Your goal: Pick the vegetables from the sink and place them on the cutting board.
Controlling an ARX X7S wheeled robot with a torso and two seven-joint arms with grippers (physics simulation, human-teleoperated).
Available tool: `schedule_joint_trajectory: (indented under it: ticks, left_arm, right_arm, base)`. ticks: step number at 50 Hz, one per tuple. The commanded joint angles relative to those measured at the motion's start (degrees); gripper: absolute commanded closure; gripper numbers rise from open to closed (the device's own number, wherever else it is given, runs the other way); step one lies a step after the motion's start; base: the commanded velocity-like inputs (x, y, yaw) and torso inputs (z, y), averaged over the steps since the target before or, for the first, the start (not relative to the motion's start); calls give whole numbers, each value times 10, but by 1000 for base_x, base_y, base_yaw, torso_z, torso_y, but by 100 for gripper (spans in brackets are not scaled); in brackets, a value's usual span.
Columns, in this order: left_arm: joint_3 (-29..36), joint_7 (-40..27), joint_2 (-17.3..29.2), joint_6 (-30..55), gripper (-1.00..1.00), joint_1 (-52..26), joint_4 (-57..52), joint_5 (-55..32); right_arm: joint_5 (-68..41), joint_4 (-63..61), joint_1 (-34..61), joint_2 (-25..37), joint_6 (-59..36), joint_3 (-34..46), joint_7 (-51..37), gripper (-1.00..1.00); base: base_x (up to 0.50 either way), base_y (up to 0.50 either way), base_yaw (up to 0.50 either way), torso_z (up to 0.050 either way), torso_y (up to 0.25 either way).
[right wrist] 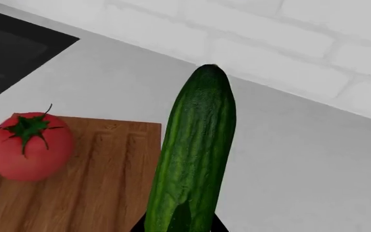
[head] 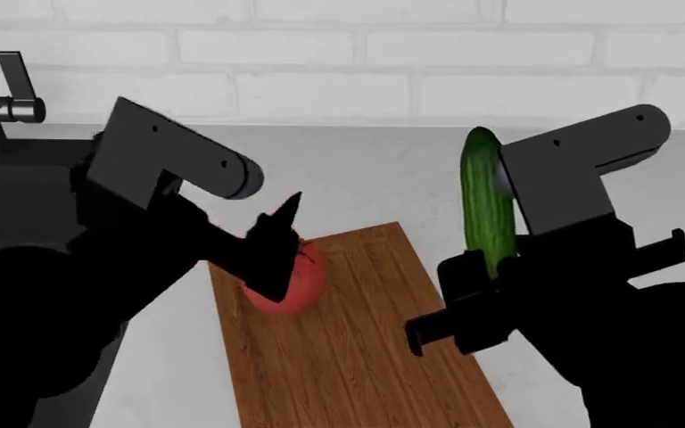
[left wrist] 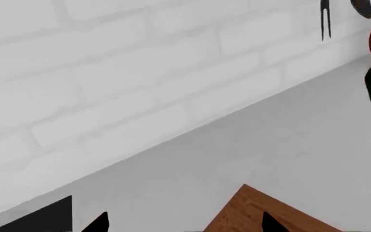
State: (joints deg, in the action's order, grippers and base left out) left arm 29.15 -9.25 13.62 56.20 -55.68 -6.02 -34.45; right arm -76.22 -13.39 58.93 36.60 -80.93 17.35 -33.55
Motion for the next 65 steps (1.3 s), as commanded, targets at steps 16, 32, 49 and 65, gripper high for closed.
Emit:
schedule_joint_trajectory:
  ticks: [16, 32, 49, 65]
  left_arm:
    - [-143, -68, 20, 24, -100, 47, -138, -50]
    - [-157, -75, 21, 22, -100, 53, -153, -65]
    - [-152, -78, 23, 21, -100, 51, -154, -69]
    - [-151, -84, 25, 23, -100, 48, -159, -75]
  right_arm:
    - [-280, 271, 193, -50, -80, 165, -113, 100]
    - [-284, 285, 176, -55, -50, 214, -82, 100]
    - [-304, 283, 162, -51, -33, 235, -78, 100]
    - [-317, 261, 121, -36, -12, 248, -80, 100]
  base:
    - [0, 0, 0, 0, 0]
    - [0, 0, 0, 0, 0]
    - [0, 0, 0, 0, 0]
    - [0, 0, 0, 0, 0]
